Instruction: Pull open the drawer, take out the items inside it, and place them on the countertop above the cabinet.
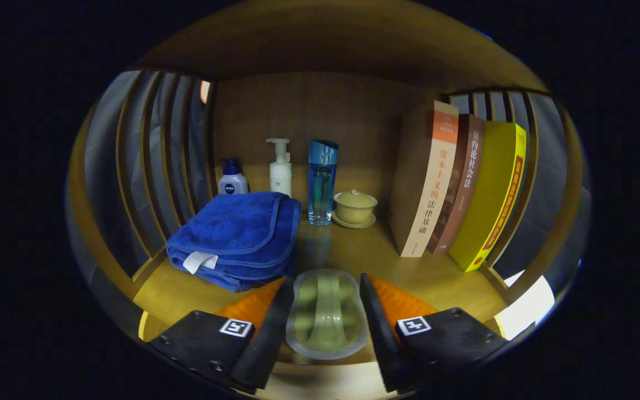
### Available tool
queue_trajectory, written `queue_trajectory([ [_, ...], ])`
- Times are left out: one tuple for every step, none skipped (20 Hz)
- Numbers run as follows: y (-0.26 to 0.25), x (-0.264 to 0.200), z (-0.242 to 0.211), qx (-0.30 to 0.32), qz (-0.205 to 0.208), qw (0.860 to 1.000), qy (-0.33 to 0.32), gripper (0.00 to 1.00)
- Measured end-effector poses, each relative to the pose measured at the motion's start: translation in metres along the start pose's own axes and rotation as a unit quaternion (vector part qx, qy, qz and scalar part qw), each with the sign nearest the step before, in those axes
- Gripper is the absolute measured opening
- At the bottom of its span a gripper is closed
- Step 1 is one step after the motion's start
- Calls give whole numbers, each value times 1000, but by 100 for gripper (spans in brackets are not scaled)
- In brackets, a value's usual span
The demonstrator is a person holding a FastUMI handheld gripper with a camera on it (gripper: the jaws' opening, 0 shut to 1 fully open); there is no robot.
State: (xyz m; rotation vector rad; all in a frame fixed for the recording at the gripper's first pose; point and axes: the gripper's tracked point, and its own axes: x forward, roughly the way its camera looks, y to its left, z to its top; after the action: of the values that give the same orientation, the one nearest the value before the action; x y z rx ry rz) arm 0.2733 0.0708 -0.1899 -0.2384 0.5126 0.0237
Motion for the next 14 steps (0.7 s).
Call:
queue_trajectory([
  [3, -2, 3, 0, 4, 1000, -2, 88],
  [5, -5, 4, 1, 6, 1000, -3, 95],
  [7, -8, 4, 6, 9, 1000, -3, 99],
  [8, -10, 2, 11, 10, 1000, 0, 99],
  [9, -17, 2, 21, 11, 1000, 1, 99],
  [13, -22, 6, 35, 16, 999, -4, 99],
  [17, -30, 11, 52, 23, 998, -13, 99],
  [18, -41, 16, 67, 26, 997, -24, 99],
  [19, -52, 23, 81, 30, 996, -38, 99],
  [20, -64, 29, 92, 34, 994, -51, 99],
  [21, -76, 37, 98, 39, 992, -65, 99],
  [22, -88, 45, 101, 45, 991, -80, 99],
  [22, -101, 53, 102, 48, 989, -95, 99],
  [23, -115, 61, 103, 52, 987, -109, 99],
])
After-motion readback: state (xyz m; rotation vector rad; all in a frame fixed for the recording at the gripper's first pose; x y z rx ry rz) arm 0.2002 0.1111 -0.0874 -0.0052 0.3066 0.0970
